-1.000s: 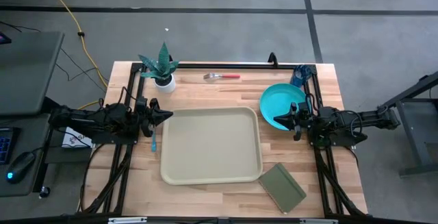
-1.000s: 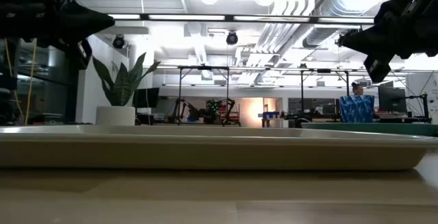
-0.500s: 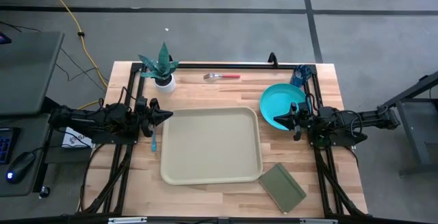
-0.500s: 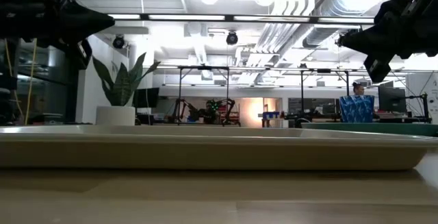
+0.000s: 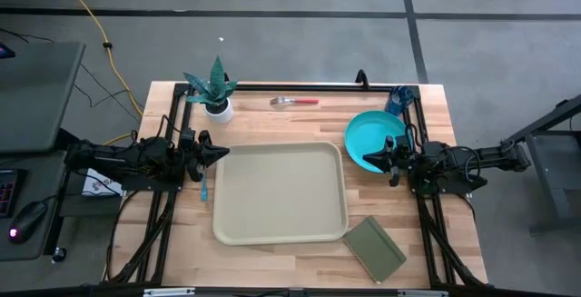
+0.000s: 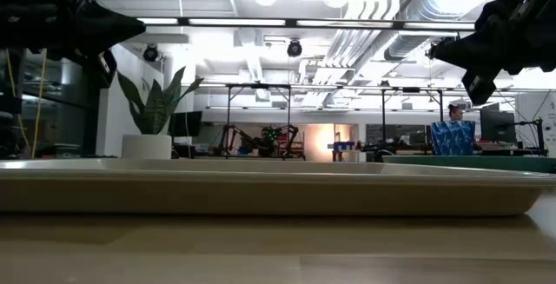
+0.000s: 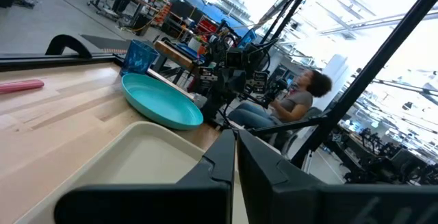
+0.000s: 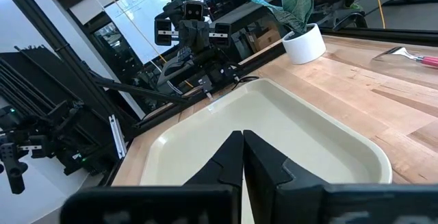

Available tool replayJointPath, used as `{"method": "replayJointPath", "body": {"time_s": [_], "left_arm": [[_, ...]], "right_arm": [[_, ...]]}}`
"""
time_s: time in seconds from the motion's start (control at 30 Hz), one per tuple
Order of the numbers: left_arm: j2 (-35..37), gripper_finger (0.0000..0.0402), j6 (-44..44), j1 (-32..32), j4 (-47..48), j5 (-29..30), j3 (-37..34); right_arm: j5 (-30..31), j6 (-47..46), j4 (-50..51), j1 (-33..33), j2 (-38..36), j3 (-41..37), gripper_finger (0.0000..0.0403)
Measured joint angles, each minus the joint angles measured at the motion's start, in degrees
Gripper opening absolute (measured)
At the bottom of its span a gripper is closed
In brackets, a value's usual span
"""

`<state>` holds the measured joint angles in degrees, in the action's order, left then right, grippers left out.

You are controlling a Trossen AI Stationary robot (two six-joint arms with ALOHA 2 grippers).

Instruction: Pick and place plate/cup/fork/spoon on tray

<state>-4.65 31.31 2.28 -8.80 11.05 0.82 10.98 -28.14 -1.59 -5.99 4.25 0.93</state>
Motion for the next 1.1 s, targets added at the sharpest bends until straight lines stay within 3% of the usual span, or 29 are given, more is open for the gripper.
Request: {"method": "replayJointPath", "body": {"time_s": [0.3,0.4,0.67,0.77,0.83,0.9,1.0,1.1], "left_arm": [[0.00,0.0001,0.00,-0.01,0.00,0.00,-0.01],[-0.02,0.0001,0.00,0.00,0.00,0.00,-0.02],[0.00,0.0001,0.00,-0.01,0.00,-0.01,-0.01],[0.00,0.0001,0.00,0.00,0.00,0.00,-0.02],[-0.01,0.0001,0.01,0.00,0.00,0.00,-0.01],[0.00,0.0001,0.00,-0.01,0.00,0.00,0.00],[-0.01,0.0001,0.00,-0.02,-0.02,-0.02,-0.01],[-0.02,0.0001,0.00,0.00,0.00,0.00,-0.01]], "right_arm": [[0.74,0.36,-0.15,0.00,0.02,0.00,0.0000],[7.95,-0.84,-5.09,0.00,0.06,-0.08,0.0000],[35.47,-9.33,-36.53,0.06,0.26,-0.02,0.0000],[34.55,-8.07,-39.75,1.22,1.48,2.70,0.0000],[33.05,-7.65,-35.87,2.41,3.86,7.70,0.0001],[33.36,-7.66,-25.30,3.80,7.56,14.64,0.0004],[33.07,-9.71,0.26,6.81,15.50,28.66,0.0028],[29.48,-15.04,25.88,11.95,26.75,41.88,0.0077]]}}
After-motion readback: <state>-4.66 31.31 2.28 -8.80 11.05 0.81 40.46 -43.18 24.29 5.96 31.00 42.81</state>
